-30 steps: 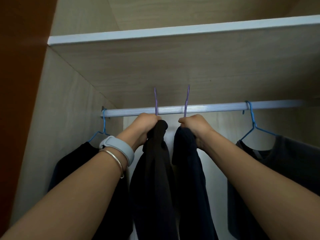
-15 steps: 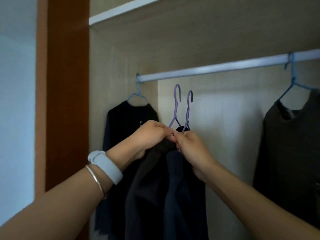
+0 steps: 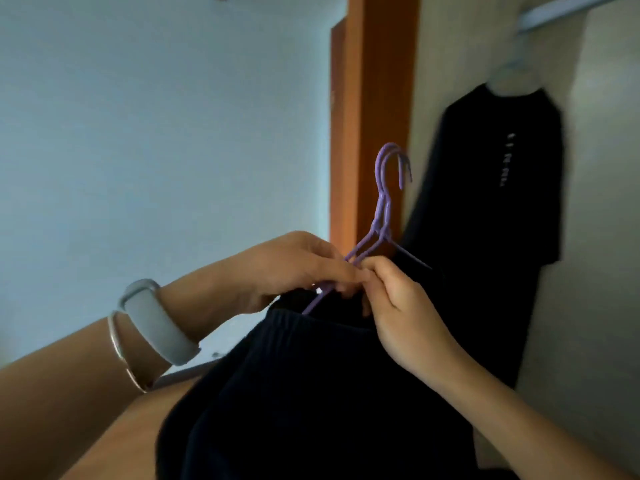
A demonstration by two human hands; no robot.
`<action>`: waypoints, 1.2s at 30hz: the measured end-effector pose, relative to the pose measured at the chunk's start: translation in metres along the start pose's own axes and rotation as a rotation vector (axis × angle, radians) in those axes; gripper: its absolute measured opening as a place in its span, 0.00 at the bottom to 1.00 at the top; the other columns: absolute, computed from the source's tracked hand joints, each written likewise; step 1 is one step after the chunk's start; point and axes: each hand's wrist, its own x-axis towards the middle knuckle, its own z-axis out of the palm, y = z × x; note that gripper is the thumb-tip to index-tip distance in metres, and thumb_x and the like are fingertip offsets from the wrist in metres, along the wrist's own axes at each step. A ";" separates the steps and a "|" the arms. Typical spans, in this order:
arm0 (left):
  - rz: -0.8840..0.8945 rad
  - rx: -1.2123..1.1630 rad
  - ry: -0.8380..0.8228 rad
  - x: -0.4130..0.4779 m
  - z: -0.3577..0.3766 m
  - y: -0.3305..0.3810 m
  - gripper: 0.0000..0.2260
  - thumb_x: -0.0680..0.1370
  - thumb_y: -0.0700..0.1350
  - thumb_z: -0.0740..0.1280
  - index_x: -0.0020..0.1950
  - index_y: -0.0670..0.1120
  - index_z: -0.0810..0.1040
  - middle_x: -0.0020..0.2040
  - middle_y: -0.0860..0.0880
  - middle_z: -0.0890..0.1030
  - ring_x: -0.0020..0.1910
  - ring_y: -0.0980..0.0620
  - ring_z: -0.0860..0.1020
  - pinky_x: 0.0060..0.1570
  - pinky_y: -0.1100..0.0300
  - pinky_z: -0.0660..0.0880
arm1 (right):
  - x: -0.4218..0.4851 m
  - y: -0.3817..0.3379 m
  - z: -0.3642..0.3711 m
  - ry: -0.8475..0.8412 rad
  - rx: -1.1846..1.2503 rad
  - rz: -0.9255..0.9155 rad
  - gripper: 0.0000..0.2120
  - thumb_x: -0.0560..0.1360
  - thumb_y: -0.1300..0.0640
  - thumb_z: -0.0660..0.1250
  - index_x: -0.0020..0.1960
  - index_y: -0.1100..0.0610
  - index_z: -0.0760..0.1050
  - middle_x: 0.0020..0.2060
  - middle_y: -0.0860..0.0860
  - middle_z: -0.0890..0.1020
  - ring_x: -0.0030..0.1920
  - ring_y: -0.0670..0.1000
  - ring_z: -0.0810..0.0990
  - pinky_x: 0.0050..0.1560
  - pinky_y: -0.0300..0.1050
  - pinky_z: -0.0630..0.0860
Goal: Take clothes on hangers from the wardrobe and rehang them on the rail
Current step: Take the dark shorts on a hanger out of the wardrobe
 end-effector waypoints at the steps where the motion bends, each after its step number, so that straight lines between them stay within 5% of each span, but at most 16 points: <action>1: -0.027 0.075 0.074 -0.009 -0.011 -0.011 0.08 0.70 0.47 0.71 0.37 0.42 0.80 0.28 0.53 0.77 0.27 0.60 0.73 0.29 0.73 0.69 | 0.004 -0.005 0.013 -0.055 -0.025 -0.060 0.10 0.80 0.56 0.54 0.48 0.53 0.74 0.37 0.46 0.79 0.38 0.38 0.77 0.39 0.30 0.72; 4: -0.083 0.273 0.211 -0.033 -0.046 -0.045 0.06 0.70 0.46 0.71 0.35 0.46 0.78 0.29 0.52 0.77 0.28 0.59 0.72 0.33 0.69 0.68 | 0.024 -0.010 0.050 -0.086 -0.119 -0.259 0.09 0.78 0.59 0.60 0.49 0.55 0.80 0.43 0.53 0.82 0.45 0.49 0.79 0.46 0.39 0.75; 7: -0.121 0.331 0.258 -0.052 -0.079 -0.078 0.06 0.71 0.45 0.70 0.34 0.48 0.77 0.28 0.53 0.78 0.24 0.62 0.71 0.29 0.75 0.67 | 0.045 0.000 0.089 -0.014 -0.054 -0.289 0.05 0.75 0.58 0.65 0.46 0.56 0.80 0.40 0.55 0.81 0.40 0.47 0.78 0.39 0.29 0.71; 11: -0.137 0.373 0.320 -0.061 -0.121 -0.118 0.07 0.71 0.45 0.71 0.34 0.50 0.77 0.25 0.55 0.76 0.23 0.62 0.70 0.27 0.75 0.65 | 0.079 0.012 0.141 0.075 0.002 -0.368 0.09 0.68 0.52 0.69 0.44 0.54 0.73 0.37 0.42 0.73 0.40 0.44 0.70 0.44 0.28 0.68; 15: -0.153 0.428 0.423 -0.062 -0.176 -0.152 0.06 0.72 0.46 0.70 0.35 0.50 0.78 0.25 0.56 0.76 0.23 0.62 0.70 0.28 0.74 0.65 | 0.127 0.019 0.192 -0.057 -0.198 -0.421 0.13 0.74 0.52 0.66 0.56 0.58 0.73 0.49 0.50 0.78 0.51 0.51 0.75 0.52 0.46 0.74; 17: -0.155 0.526 0.484 -0.062 -0.204 -0.168 0.05 0.72 0.48 0.69 0.36 0.51 0.77 0.26 0.56 0.76 0.24 0.62 0.71 0.29 0.73 0.66 | 0.153 0.013 0.216 -0.140 -0.239 -0.455 0.14 0.77 0.50 0.61 0.59 0.55 0.73 0.50 0.50 0.80 0.51 0.53 0.78 0.51 0.48 0.74; 22: -0.196 0.820 0.552 -0.055 -0.263 -0.200 0.08 0.76 0.51 0.63 0.44 0.48 0.77 0.32 0.56 0.76 0.30 0.60 0.72 0.34 0.69 0.67 | 0.212 -0.010 0.270 -0.124 -0.305 -0.561 0.13 0.78 0.47 0.58 0.56 0.53 0.74 0.47 0.48 0.80 0.47 0.54 0.78 0.42 0.43 0.67; 32: -0.275 0.835 0.694 -0.021 -0.341 -0.280 0.09 0.79 0.48 0.59 0.44 0.47 0.77 0.32 0.58 0.75 0.29 0.62 0.72 0.31 0.73 0.67 | 0.303 -0.002 0.373 -0.147 -0.307 -0.640 0.17 0.78 0.45 0.57 0.51 0.57 0.75 0.36 0.51 0.78 0.37 0.58 0.75 0.37 0.43 0.64; 36: -0.340 0.900 0.723 -0.002 -0.374 -0.314 0.10 0.78 0.48 0.60 0.49 0.45 0.78 0.36 0.55 0.77 0.35 0.54 0.74 0.37 0.69 0.67 | 0.343 0.010 0.428 -0.191 -0.195 -0.663 0.15 0.78 0.48 0.59 0.49 0.59 0.76 0.31 0.48 0.71 0.33 0.54 0.70 0.33 0.43 0.62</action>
